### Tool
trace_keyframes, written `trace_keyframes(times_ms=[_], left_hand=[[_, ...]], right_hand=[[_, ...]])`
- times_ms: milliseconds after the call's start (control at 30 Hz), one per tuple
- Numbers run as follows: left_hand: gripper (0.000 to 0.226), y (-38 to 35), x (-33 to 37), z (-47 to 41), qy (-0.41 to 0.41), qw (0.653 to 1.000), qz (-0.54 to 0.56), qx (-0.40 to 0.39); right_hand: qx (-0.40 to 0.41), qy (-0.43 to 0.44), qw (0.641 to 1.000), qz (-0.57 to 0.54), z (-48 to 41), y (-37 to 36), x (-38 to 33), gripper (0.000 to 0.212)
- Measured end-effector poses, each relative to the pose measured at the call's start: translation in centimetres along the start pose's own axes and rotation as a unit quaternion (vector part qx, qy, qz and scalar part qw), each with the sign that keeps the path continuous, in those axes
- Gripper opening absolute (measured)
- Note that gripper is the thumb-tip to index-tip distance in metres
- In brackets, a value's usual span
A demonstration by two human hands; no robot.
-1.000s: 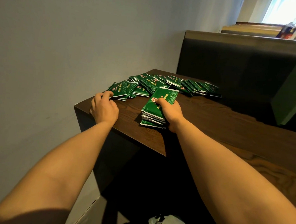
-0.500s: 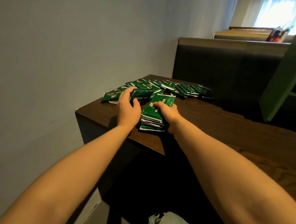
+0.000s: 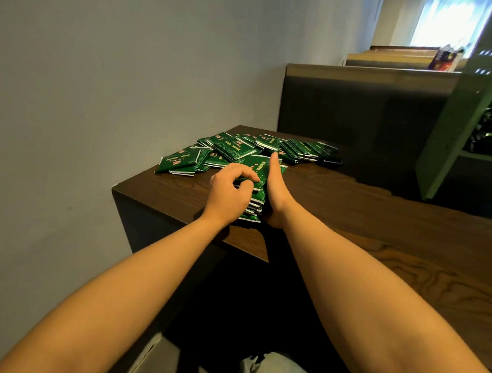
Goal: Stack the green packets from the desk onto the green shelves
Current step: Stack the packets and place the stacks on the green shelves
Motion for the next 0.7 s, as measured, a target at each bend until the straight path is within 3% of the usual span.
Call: trace_keyframes(times_ms=[133,267,300,400,467,567,700], left_hand=[[0.017,-0.2,0.4,0.1,-0.017,0.997,0.070,-0.008],[0.019,1.4,-0.2,0.0,0.008,0.991,0.104,0.086],[0.017,2.0,-0.6,-0.1,0.013,0.990,0.093,0.102],[0.008,3.9,-3.5,-0.7,0.067,0.989,0.043,0.128],[0.007,5.1,-5.9,-1.3,0.134,0.982,-0.003,0.129],[0.023,6.1,-8.9,-2.1,0.208,0.969,-0.087,0.098],[0.045,7.0,-12.2,-3.6,0.270,0.936,-0.215,0.060]], right_hand=[[0.005,-0.027,1.000,0.003,2.8,-0.7,-0.8,0.123],[0.008,-0.039,0.999,-0.010,1.4,-0.3,-0.1,0.135],[0.010,-0.035,0.999,-0.005,2.0,-0.6,-0.7,0.133],[0.047,0.007,0.998,0.033,4.3,-1.7,-2.8,0.090],[0.051,0.022,0.997,0.052,3.7,-1.9,-3.0,0.092],[0.048,0.032,0.997,0.057,2.3,-2.2,-3.2,0.106],[0.065,0.028,0.994,0.085,0.9,-1.3,-3.3,0.087]])
Point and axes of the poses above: each hand's wrist, its own z-axis away from the middle knuckle, its own y-axis out of the back of the hand, x = y × z, the point moved 6 cm from there along -z, towards the middle knuckle, and after that the axes turned 6 degrees about -x, right-handed, at the moved point
